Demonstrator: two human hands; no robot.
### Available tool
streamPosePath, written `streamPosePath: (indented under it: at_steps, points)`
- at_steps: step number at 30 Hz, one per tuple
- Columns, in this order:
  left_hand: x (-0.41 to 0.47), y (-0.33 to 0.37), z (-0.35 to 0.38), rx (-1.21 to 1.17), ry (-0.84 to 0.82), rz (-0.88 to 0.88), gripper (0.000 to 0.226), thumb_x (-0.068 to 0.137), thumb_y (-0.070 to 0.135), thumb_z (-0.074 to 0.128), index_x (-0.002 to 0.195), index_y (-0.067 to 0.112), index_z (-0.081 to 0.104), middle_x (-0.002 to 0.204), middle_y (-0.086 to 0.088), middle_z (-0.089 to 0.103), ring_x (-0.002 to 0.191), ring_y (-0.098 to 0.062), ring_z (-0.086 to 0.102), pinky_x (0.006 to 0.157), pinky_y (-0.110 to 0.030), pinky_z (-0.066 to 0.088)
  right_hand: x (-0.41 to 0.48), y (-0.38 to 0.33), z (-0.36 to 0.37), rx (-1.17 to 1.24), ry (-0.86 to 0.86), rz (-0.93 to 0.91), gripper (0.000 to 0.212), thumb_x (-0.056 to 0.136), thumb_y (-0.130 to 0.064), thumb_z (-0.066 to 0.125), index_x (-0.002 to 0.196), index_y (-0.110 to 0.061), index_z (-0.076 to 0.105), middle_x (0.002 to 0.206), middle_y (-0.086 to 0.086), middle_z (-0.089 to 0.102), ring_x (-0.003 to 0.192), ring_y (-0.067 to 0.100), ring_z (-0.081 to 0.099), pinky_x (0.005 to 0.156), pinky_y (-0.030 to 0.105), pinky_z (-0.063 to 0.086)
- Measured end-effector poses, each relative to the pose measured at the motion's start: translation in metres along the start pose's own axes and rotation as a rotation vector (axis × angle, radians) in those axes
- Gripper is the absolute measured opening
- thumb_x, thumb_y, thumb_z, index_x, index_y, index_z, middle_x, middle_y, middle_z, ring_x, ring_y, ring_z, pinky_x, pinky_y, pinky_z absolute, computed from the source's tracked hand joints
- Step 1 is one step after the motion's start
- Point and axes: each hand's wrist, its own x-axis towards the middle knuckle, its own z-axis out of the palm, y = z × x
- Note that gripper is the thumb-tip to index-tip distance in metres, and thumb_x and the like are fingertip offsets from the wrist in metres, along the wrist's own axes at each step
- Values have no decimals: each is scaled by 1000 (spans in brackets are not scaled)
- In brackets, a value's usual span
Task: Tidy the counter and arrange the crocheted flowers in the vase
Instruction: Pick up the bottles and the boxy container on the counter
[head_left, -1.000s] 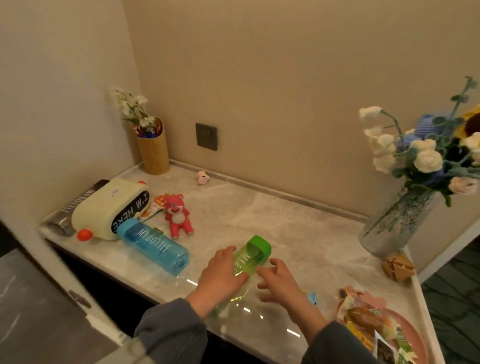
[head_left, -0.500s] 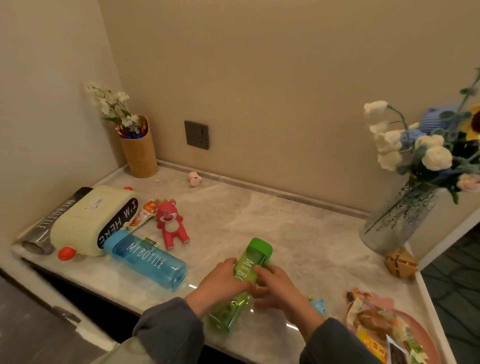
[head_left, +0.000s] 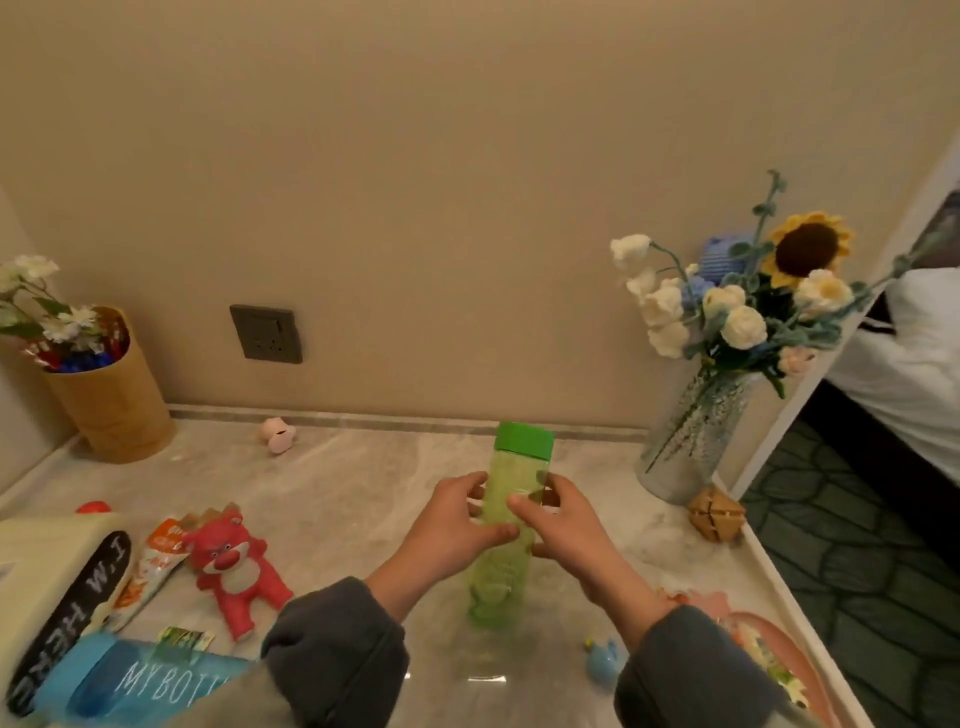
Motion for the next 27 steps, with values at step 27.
streamPosePath:
  at_steps: [27]
  points:
    - [171, 65, 120, -163, 23, 143, 63, 73, 12, 81, 127, 9, 48, 120, -6, 60, 112, -20, 58, 99, -42, 47, 133, -11, -148, -300, 142, -180, 38, 83, -7, 64, 118, -19, 58, 112, 3, 68, 105, 22, 64, 94, 43, 51]
